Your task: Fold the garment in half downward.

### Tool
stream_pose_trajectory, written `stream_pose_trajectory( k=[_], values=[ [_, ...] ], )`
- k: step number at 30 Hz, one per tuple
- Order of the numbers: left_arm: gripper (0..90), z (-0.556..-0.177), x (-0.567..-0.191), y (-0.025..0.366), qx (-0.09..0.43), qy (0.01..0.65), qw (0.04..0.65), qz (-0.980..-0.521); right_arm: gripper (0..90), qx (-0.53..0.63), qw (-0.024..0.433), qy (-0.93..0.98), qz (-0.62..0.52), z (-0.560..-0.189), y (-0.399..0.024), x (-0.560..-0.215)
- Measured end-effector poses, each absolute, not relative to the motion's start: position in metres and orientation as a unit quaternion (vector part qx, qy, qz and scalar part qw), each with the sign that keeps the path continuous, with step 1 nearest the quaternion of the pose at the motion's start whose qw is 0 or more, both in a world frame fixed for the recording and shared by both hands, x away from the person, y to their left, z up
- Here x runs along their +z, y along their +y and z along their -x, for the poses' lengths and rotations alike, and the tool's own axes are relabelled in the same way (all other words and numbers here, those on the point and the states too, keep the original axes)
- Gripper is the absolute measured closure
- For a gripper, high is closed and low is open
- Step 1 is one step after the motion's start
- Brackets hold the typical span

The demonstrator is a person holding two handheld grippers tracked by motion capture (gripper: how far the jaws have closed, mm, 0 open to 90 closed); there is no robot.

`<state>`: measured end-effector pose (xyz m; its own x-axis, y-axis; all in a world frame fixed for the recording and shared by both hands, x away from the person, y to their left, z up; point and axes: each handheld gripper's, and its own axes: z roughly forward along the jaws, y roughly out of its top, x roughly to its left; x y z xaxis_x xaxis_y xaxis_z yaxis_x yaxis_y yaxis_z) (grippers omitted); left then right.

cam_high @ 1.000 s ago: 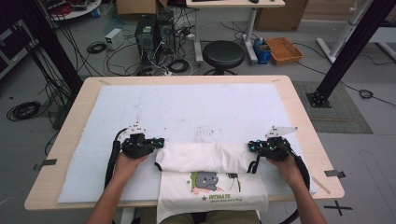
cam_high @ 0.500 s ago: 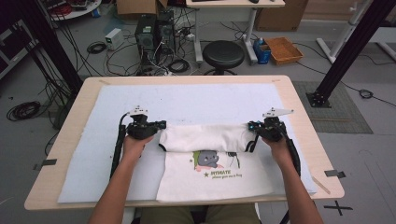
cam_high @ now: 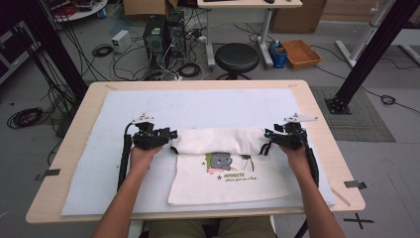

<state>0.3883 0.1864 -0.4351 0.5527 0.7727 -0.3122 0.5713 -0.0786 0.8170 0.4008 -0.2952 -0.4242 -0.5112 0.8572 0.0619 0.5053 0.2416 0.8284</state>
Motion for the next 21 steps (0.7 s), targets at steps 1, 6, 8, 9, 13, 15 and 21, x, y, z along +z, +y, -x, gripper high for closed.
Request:
stream_pose_trajectory(
  k=[1,6,8,9,13,15,21],
  values=[
    [54.8,-0.383,-0.437,0.185,0.101,0.459,0.489,-0.735,49.2,0.425,0.208,0.762,-0.442,-0.394,-0.297,-0.422],
    [55.7,-0.376,-0.448,0.177,0.081,0.465,0.453,-0.756,50.4,0.424,0.167,0.798,-0.395,-0.362,-0.288,-0.425],
    [60.4,-0.377,-0.451,0.174,0.073,0.467,0.447,-0.759,51.1,0.411,0.171,0.812,-0.378,-0.357,-0.278,-0.429],
    [64.6,-0.377,-0.451,0.174,0.074,0.466,0.448,-0.759,52.6,0.403,0.176,0.816,-0.375,-0.359,-0.275,-0.432],
    [84.4,-0.370,-0.445,0.175,0.087,0.451,0.460,-0.760,84.2,0.386,0.160,0.823,-0.385,-0.369,-0.273,-0.440],
    [85.3,-0.367,-0.444,0.177,0.090,0.445,0.467,-0.759,86.1,0.393,0.168,0.822,-0.375,-0.368,-0.274,-0.438],
    [85.3,-0.351,-0.434,0.179,0.088,0.428,0.492,-0.753,86.6,0.420,0.181,0.814,-0.360,-0.356,-0.284,-0.427]
  ],
)
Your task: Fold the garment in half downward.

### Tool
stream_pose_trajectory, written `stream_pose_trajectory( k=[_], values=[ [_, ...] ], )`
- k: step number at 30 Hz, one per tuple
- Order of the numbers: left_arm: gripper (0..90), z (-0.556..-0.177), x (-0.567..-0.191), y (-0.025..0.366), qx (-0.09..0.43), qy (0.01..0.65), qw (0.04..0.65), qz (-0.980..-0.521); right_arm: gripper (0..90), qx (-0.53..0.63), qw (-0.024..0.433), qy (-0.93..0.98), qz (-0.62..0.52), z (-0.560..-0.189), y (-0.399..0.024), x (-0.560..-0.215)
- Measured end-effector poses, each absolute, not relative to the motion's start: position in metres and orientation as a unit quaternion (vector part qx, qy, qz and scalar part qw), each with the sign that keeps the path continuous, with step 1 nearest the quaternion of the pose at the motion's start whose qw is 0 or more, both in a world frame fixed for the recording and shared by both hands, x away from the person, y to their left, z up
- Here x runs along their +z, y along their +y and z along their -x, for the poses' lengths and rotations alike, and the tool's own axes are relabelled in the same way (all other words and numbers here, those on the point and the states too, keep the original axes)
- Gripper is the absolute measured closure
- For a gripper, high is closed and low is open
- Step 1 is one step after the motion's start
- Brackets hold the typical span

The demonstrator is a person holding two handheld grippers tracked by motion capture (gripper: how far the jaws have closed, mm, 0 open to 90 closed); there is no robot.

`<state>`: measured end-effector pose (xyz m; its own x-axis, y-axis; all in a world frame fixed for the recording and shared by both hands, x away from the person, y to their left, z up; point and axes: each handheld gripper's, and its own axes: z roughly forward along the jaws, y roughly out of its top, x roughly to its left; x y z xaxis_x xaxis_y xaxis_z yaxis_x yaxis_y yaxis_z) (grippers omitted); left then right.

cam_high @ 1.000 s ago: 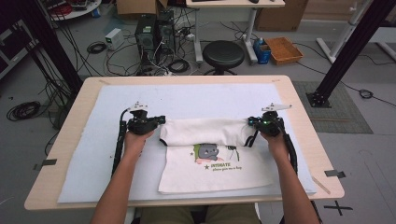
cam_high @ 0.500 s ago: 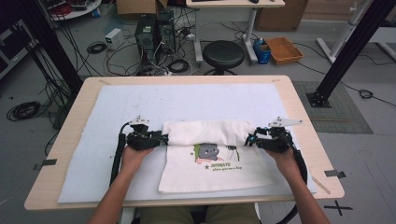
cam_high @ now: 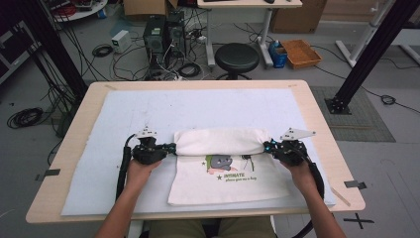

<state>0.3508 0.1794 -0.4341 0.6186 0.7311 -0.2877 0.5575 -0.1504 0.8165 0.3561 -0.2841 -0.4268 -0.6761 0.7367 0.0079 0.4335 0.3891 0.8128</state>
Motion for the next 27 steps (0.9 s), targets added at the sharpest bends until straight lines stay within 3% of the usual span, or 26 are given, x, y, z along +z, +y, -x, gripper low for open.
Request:
stream_pose_trajectory(
  k=[9,12,13,15,22,25,27],
  values=[
    [85.3,-0.308,-0.426,0.181,0.057,0.386,0.522,-0.758,86.5,0.458,0.111,0.810,-0.350,-0.333,-0.306,-0.422],
    [85.3,-0.296,-0.429,0.180,0.051,0.375,0.520,-0.766,85.8,0.430,0.117,0.824,-0.350,-0.327,-0.311,-0.430],
    [85.3,-0.295,-0.429,0.180,0.053,0.372,0.516,-0.770,82.3,0.428,0.117,0.826,-0.348,-0.326,-0.312,-0.433],
    [85.3,-0.293,-0.430,0.178,0.057,0.372,0.516,-0.769,63.5,0.437,0.126,0.815,-0.359,-0.325,-0.313,-0.433],
    [85.2,-0.294,-0.434,0.177,0.055,0.372,0.514,-0.771,69.4,0.412,0.140,0.835,-0.337,-0.323,-0.300,-0.427],
    [85.3,-0.295,-0.434,0.180,0.055,0.373,0.514,-0.771,87.6,0.375,0.143,0.860,-0.315,-0.322,-0.291,-0.436],
    [85.4,-0.294,-0.432,0.183,0.053,0.375,0.520,-0.766,89.9,0.382,0.146,0.860,-0.306,-0.320,-0.290,-0.432]
  ],
)
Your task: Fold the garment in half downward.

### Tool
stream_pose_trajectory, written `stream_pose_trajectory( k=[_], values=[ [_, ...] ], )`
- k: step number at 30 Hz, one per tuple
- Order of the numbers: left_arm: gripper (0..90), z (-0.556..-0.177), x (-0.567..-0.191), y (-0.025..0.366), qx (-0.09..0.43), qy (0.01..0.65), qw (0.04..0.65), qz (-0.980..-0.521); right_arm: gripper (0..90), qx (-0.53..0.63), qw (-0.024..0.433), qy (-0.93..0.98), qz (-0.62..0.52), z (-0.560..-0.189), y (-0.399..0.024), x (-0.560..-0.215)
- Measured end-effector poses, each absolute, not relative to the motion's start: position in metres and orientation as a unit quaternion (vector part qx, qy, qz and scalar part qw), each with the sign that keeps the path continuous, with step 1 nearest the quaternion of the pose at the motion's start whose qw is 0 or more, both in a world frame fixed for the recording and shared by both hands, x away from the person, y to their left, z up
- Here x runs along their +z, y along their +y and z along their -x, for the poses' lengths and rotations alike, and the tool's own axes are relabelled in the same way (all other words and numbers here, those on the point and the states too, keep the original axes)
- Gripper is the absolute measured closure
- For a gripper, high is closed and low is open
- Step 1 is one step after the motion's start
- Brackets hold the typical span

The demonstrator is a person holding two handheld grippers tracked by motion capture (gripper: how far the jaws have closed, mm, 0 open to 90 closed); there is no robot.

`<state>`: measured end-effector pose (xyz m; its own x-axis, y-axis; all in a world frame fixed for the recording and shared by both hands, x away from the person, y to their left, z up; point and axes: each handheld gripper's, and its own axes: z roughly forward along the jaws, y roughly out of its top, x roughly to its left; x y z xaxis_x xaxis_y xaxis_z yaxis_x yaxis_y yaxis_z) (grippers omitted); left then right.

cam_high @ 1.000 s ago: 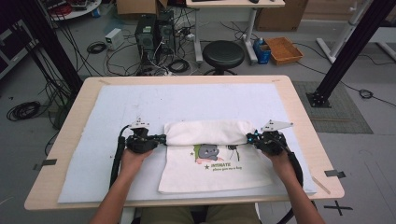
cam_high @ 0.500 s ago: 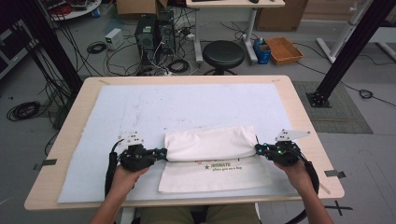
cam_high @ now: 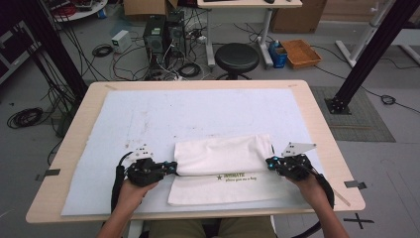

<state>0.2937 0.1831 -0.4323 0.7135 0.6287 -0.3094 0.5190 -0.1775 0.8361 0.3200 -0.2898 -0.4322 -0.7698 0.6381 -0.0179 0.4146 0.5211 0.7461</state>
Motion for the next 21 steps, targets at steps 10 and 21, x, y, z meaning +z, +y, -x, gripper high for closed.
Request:
stream_pose_trajectory(
  k=[10,21],
  values=[
    [85.4,-0.274,-0.426,0.189,0.038,0.362,0.534,-0.763,90.0,0.439,0.125,0.839,-0.297,-0.288,-0.305,-0.410],
    [85.3,-0.247,-0.444,0.179,-0.008,0.339,0.500,-0.797,90.0,0.419,0.078,0.841,-0.334,-0.256,-0.327,-0.430]
  ],
)
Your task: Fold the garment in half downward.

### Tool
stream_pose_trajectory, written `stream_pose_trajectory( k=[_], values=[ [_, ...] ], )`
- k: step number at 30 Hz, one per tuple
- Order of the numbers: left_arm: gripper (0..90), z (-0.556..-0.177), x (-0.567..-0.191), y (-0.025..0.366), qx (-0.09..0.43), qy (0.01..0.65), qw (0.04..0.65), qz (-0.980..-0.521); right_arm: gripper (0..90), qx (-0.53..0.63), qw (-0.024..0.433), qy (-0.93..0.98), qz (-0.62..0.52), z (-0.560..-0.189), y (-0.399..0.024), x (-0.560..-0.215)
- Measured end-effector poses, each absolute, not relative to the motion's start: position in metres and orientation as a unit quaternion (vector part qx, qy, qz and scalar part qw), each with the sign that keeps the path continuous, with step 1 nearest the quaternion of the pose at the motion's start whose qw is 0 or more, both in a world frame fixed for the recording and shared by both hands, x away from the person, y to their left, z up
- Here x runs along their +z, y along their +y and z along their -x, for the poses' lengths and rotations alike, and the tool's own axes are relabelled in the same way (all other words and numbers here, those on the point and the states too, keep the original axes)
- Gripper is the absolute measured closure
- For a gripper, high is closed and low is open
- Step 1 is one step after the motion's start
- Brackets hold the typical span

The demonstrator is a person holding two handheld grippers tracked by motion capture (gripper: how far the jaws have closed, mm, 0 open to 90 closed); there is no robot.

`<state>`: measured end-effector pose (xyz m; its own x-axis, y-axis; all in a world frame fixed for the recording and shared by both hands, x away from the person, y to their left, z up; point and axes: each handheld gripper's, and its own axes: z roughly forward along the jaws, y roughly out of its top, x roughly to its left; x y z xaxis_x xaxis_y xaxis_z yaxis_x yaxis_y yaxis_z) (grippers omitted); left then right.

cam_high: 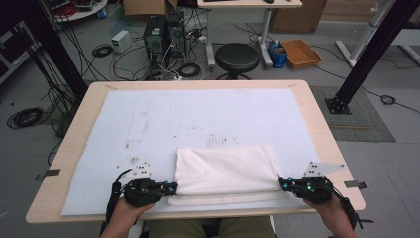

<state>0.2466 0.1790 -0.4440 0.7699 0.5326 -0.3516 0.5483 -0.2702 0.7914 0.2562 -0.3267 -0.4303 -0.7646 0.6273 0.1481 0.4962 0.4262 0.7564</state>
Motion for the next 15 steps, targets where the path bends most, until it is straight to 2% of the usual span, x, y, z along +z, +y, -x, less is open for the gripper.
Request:
stream_pose_trajectory(
  k=[5,6,7,8,10,11,13,14,15],
  values=[
    [85.0,-0.241,-0.446,0.181,-0.020,0.326,0.494,-0.806,89.1,0.415,0.062,0.847,-0.327,-0.252,-0.328,-0.431],
    [84.5,-0.241,-0.446,0.182,-0.025,0.323,0.498,-0.804,85.8,0.418,0.063,0.844,-0.329,-0.252,-0.329,-0.430],
    [81.9,-0.241,-0.444,0.183,-0.022,0.320,0.502,-0.803,74.0,0.423,0.067,0.840,-0.334,-0.253,-0.331,-0.428],
    [75.4,-0.242,-0.443,0.184,-0.015,0.324,0.509,-0.797,68.0,0.431,0.074,0.829,-0.348,-0.254,-0.333,-0.427],
    [57.3,-0.247,-0.439,0.186,-0.002,0.348,0.518,-0.781,65.7,0.450,0.084,0.809,-0.368,-0.257,-0.339,-0.424],
    [53.1,-0.249,-0.438,0.187,0.009,0.355,0.517,-0.779,65.7,0.450,0.087,0.808,-0.370,-0.259,-0.340,-0.425],
    [50.4,-0.256,-0.437,0.188,0.038,0.373,0.513,-0.772,65.6,0.443,0.082,0.814,-0.366,-0.260,-0.336,-0.428],
    [46.8,-0.261,-0.437,0.189,0.052,0.383,0.507,-0.770,63.5,0.436,0.083,0.821,-0.358,-0.260,-0.332,-0.431],
    [43.0,-0.268,-0.437,0.190,0.063,0.397,0.501,-0.766,57.6,0.431,0.089,0.824,-0.356,-0.262,-0.329,-0.433]
  ],
)
